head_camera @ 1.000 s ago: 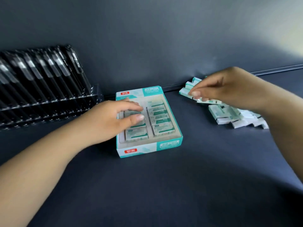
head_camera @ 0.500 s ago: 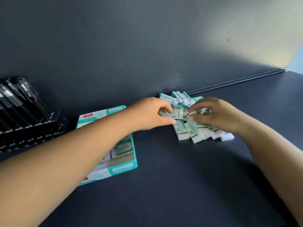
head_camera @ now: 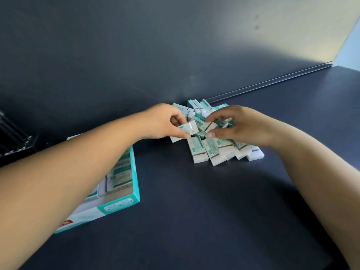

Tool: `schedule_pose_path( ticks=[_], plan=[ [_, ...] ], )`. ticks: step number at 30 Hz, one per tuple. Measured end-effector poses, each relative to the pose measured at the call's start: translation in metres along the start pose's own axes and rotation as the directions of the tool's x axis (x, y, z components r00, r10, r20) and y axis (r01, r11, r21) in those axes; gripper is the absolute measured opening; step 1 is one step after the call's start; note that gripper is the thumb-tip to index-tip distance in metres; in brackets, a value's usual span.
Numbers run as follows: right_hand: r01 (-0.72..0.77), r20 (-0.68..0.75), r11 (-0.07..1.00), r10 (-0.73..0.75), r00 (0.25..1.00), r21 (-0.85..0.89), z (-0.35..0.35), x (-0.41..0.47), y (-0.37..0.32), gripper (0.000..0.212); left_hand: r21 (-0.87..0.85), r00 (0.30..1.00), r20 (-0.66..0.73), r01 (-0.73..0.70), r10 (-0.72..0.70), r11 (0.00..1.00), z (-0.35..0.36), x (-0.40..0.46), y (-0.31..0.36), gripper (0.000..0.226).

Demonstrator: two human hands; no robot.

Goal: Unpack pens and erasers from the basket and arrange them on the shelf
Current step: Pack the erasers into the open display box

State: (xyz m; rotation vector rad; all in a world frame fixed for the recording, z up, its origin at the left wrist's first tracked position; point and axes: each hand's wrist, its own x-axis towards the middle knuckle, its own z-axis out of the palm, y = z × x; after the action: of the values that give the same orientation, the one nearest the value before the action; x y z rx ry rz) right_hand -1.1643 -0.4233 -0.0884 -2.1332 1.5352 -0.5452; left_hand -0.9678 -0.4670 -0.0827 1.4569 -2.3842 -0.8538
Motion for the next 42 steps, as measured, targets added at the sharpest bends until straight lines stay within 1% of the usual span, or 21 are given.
schedule_pose_path(
  ticks=[3,6,9,11,15,17,19,21,22,23,24,25,26,28,30,31,33,34,36,38,42],
  plan=[
    [-0.04,0.007,0.998,0.04,0.999,0.046,-0.004,-0.001,0.002,0.029,-0.094,0.997,-0.049,-0.061,0.057,0.994,-0.004,0.002,0.005,0.024],
    [-0.08,0.034,0.996,0.079,0.996,0.034,-0.012,-0.006,0.002,0.024,0.023,0.993,-0.078,-0.091,0.093,0.996,-0.008,0.011,0.011,0.025],
    [-0.112,0.088,0.994,0.11,0.99,0.012,-0.018,-0.011,0.003,0.02,0.152,0.997,0.053,-0.068,0.061,0.986,-0.007,0.021,0.022,0.024],
    [-0.129,0.13,0.992,0.13,0.983,-0.02,-0.019,-0.013,0.004,0.021,0.185,0.991,0.117,-0.09,0.069,0.979,-0.006,0.025,0.03,0.024],
    [-0.135,0.177,0.988,0.147,0.973,-0.078,-0.018,-0.013,0.006,0.028,0.187,0.985,0.132,-0.134,0.11,0.973,-0.007,0.03,0.036,0.033],
    [-0.131,0.178,0.989,0.142,0.974,-0.072,-0.018,-0.013,0.005,0.03,0.211,0.985,0.153,-0.114,0.083,0.971,-0.006,0.031,0.032,0.035],
    [-0.121,0.18,0.99,0.133,0.975,-0.073,-0.018,-0.013,0.006,0.03,0.228,0.987,0.153,-0.076,0.042,0.971,-0.005,0.029,0.031,0.03],
    [-0.117,0.161,0.989,0.13,0.978,-0.088,-0.017,-0.012,0.005,0.029,0.183,0.995,0.088,-0.069,0.053,0.981,-0.007,0.022,0.033,0.026],
    [-0.116,0.132,0.99,0.126,0.983,-0.082,-0.016,-0.011,0.005,0.028,0.092,0.998,0.035,-0.063,0.06,0.994,-0.008,0.019,0.034,0.025],
    [-0.111,0.083,0.993,0.115,0.99,-0.05,-0.015,-0.011,0.003,0.027,-0.072,0.999,-0.016,-0.051,0.05,0.996,-0.01,0.014,0.035,0.023],
    [-0.093,0.015,0.996,0.093,0.996,0.01,-0.014,-0.011,-0.002,0.027,-0.28,0.999,-0.041,-0.021,0.01,0.96,-0.012,0.006,0.037,0.02],
    [-0.069,-0.042,0.993,0.074,0.996,0.096,-0.013,-0.012,-0.008,0.028,-0.473,0.999,-0.032,0.016,-0.036,0.881,-0.013,-0.004,0.039,0.017],
    [-0.035,-0.076,0.98,0.05,0.996,0.194,-0.012,-0.015,-0.017,0.032,-0.614,0.998,-0.019,0.041,-0.066,0.788,-0.014,-0.015,0.042,0.016],
    [0.031,-0.076,0.922,-0.002,0.997,0.385,-0.008,-0.024,-0.038,0.046,-0.761,0.996,-0.012,0.05,-0.091,0.646,-0.013,-0.037,0.046,0.024],
    [0.077,-0.056,0.885,-0.058,0.997,0.459,0.003,-0.033,-0.062,0.054,-0.845,0.992,-0.044,0.026,-0.117,0.534,-0.011,-0.06,0.048,0.038],
    [0.105,-0.078,0.899,-0.08,0.994,0.426,0.01,-0.036,-0.073,0.054,-0.876,0.988,-0.064,0.012,-0.14,0.481,-0.011,-0.071,0.048,0.04],
    [0.192,-0.233,0.949,-0.133,0.963,0.251,0.025,-0.039,-0.091,0.056,-0.913,0.979,-0.086,-0.003,-0.185,0.407,-0.009,-0.089,0.049,0.035],
    [0.243,-0.322,0.958,-0.184,0.929,0.151,0.031,-0.039,-0.098,0.057,-0.922,0.974,-0.092,-0.006,-0.206,0.387,-0.009,-0.099,0.048,0.029],
    [0.316,-0.401,0.948,-0.272,0.875,0.046,0.037,-0.04,-0.109,0.052,-0.936,0.972,-0.093,-0.011,-0.216,0.352,-0.01,-0.118,0.043,0.023],
    [0.367,-0.386,0.929,-0.32,0.865,0.053,0.038,-0.043,-0.116,0.041,-0.948,0.972,-0.079,-0.004,-0.222,0.319,-0.013,-0.134,0.038,0.023],
    [0.425,-0.202,0.894,-0.394,0.897,0.143,0.042,-0.048,-0.137,0.026,-0.971,0.968,-0.051,0.01,-0.246,0.239,-0.02,-0.166,0.02,0.022]
  ],
)
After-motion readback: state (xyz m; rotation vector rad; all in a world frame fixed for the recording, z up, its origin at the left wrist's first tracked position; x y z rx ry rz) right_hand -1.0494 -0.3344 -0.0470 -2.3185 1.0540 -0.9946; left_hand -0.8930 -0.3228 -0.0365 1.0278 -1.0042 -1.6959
